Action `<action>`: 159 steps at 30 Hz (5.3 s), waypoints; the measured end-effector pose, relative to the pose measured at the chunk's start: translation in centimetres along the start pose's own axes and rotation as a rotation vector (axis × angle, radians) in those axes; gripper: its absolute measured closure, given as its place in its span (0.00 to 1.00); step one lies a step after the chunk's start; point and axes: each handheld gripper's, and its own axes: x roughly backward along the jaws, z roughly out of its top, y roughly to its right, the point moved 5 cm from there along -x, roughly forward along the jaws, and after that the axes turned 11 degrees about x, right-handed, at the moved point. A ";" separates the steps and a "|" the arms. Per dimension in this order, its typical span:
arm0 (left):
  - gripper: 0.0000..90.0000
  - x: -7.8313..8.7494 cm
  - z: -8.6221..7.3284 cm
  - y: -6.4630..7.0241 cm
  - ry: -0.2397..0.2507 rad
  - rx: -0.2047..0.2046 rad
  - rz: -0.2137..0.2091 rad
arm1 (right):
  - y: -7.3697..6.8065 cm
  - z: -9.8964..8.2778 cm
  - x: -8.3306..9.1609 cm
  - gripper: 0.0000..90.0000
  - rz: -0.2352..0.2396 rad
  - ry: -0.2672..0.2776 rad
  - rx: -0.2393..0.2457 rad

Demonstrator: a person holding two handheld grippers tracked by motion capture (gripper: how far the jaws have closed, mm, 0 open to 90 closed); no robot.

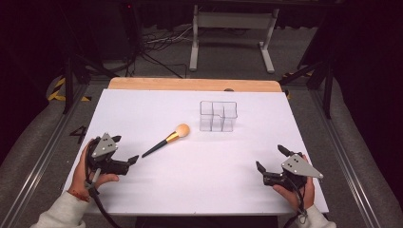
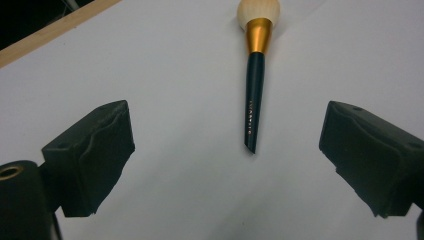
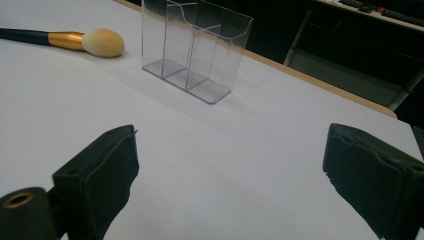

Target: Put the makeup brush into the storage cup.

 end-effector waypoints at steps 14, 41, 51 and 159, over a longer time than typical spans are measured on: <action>0.12 -4.7 4.8 1.3 -0.252 -0.093 -0.071 | 0.0 -0.2 -0.1 0.10 -0.009 -0.023 -0.005; 0.50 -14.0 7.1 2.2 -0.663 -0.102 -0.090 | 0.0 -0.7 -0.6 0.10 0.000 -0.059 0.001; 0.79 -14.1 7.3 2.7 -0.697 -0.095 -0.118 | -0.1 -0.8 -0.8 0.10 0.011 -0.067 0.000; 0.80 -2.8 10.3 5.4 0.341 0.055 -0.238 | 0.0 -0.7 -0.7 0.11 0.003 -0.051 0.001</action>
